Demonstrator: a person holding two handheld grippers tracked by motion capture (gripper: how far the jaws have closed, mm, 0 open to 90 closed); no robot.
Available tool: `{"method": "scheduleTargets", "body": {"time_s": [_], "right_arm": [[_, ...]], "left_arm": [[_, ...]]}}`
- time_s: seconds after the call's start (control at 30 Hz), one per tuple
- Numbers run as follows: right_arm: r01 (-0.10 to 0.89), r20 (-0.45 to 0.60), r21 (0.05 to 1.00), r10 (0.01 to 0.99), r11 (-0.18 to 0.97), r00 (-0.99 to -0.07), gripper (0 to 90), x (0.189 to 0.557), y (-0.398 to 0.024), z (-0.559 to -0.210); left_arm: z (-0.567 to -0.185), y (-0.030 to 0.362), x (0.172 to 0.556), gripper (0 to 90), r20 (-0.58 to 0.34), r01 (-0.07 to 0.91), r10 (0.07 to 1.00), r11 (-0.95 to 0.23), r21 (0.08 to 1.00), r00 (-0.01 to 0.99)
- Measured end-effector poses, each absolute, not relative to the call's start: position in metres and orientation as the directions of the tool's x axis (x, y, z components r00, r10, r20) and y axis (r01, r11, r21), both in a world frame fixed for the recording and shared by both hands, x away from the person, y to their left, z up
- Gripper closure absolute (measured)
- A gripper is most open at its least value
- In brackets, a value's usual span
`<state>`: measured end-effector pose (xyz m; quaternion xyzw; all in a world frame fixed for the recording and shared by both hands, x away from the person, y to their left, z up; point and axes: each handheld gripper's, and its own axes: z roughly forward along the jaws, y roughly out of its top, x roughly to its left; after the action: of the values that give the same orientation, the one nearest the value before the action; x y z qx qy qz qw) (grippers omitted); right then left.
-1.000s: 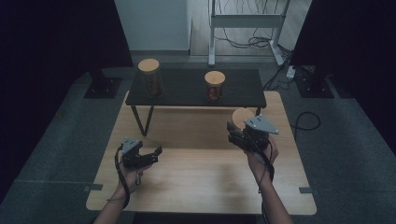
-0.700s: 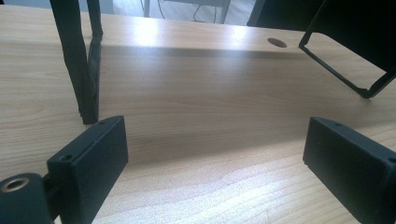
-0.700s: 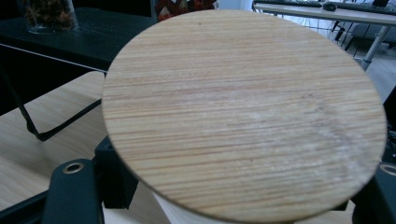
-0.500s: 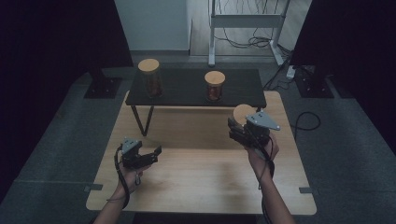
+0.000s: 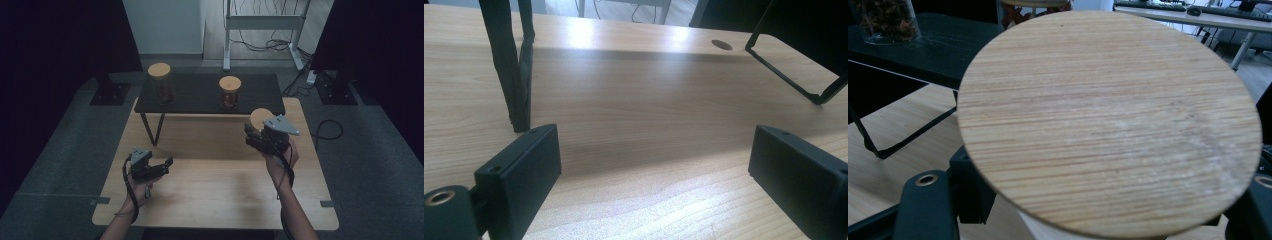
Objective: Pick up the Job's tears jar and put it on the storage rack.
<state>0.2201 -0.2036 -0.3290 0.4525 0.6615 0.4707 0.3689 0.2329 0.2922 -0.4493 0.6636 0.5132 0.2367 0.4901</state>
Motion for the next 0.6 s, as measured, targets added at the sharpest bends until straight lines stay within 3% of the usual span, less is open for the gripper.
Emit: {"method": "scheduleTargets", "body": {"time_s": [0.6], "right_arm": [[0.247, -0.069, 0.957, 0.948, 0.15, -0.31, 25.2, 0.226, -0.201, -0.3236]], "left_arm": [[-0.449, 0.2935, 0.2326, 6.3, -0.192, 0.446, 0.914, 0.013, 0.895, 0.357]]}}
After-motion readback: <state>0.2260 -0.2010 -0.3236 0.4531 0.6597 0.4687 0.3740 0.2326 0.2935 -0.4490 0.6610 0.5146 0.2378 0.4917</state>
